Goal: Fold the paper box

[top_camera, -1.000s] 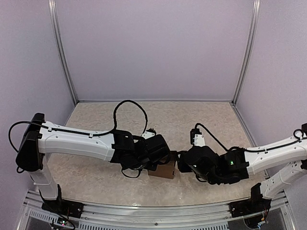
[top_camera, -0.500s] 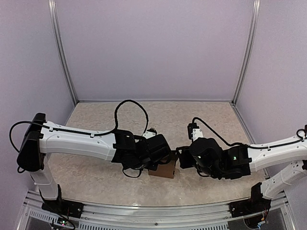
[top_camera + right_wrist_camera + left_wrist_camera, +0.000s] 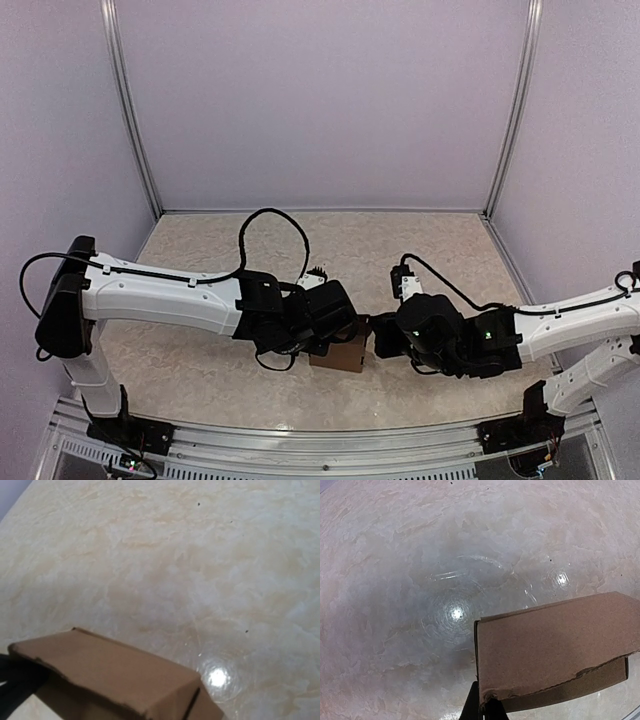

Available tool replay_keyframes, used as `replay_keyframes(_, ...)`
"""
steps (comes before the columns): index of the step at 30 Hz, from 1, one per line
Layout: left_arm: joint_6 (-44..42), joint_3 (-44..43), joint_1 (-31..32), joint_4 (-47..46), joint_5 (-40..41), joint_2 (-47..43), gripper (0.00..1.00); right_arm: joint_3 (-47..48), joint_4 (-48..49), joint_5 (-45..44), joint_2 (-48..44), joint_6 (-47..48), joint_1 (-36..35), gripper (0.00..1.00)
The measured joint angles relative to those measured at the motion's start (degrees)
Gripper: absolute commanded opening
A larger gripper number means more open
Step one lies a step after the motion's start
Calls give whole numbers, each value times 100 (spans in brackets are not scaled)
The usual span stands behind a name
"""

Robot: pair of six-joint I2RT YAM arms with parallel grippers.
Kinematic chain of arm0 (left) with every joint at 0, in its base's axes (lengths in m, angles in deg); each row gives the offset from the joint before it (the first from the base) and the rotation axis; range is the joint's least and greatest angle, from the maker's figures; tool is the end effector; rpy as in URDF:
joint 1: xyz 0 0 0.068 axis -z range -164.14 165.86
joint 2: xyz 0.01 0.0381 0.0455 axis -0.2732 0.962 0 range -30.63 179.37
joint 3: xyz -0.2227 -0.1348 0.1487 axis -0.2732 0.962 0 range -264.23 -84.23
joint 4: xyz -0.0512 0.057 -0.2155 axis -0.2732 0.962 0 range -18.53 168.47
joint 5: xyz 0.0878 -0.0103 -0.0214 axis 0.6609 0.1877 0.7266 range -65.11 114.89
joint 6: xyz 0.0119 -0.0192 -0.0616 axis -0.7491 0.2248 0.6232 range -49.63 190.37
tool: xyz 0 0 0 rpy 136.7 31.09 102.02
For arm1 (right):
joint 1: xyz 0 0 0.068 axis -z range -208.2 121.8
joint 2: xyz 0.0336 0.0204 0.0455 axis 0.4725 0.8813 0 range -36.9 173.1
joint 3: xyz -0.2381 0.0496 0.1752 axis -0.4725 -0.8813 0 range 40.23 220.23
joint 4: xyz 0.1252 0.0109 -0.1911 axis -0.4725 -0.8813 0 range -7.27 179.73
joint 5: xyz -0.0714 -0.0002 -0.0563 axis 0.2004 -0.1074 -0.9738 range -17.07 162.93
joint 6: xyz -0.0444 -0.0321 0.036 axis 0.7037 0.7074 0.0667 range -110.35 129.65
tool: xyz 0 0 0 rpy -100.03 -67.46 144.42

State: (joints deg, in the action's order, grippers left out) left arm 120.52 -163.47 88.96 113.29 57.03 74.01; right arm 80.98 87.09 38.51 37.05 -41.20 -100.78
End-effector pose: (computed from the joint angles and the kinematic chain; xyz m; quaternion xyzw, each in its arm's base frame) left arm 0.1293 -0.3313 0.2516 0.1339 0.9340 -0.0380 0.3289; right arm 0.1004 0.2223 0.2610 -0.0281 0.8606 0.2582 0.4380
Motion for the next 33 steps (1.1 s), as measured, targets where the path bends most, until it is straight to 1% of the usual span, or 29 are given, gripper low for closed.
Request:
replay_keyframes(8,-2,0,-2,0,0,2,0,-125,223,125,-31,-151,0,2)
replay_keyframes(19,-2,0,-2,2,0,2,0,-125,286,181,0,-149,0,2)
replay_keyframes(22,-2,0,-2,2,4,2,0,-125,308,186,83,-155,0,0)
replay_keyframes(33,-2,0,-4,63,66,4,0,-116,487,177,426,-323,-50,0)
